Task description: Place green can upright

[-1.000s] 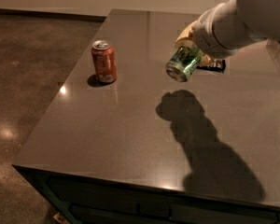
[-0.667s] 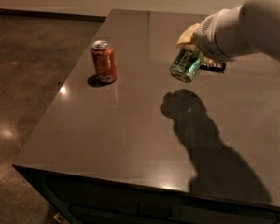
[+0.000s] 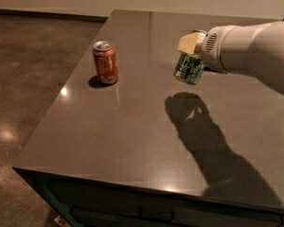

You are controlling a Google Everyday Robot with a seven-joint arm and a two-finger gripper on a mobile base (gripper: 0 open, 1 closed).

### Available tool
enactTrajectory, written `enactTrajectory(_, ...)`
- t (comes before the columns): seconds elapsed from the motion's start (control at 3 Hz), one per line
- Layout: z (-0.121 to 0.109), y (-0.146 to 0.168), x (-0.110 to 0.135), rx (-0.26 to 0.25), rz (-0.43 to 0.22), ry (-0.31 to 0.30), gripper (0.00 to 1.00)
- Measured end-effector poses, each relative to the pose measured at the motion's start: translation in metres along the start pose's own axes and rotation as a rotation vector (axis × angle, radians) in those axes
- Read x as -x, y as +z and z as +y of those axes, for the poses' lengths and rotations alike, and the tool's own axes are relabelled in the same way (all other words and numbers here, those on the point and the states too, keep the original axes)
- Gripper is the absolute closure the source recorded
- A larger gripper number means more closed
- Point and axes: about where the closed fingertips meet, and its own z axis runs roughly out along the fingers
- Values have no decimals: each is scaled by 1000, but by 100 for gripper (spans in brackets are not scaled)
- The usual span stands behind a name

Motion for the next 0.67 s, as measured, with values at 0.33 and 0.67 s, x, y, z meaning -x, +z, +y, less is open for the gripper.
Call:
enactTrajectory(0.33,-9,1,2,-69,87,-108,100)
enactTrajectory(0.67,-19,3,2,-114,182,-224,100)
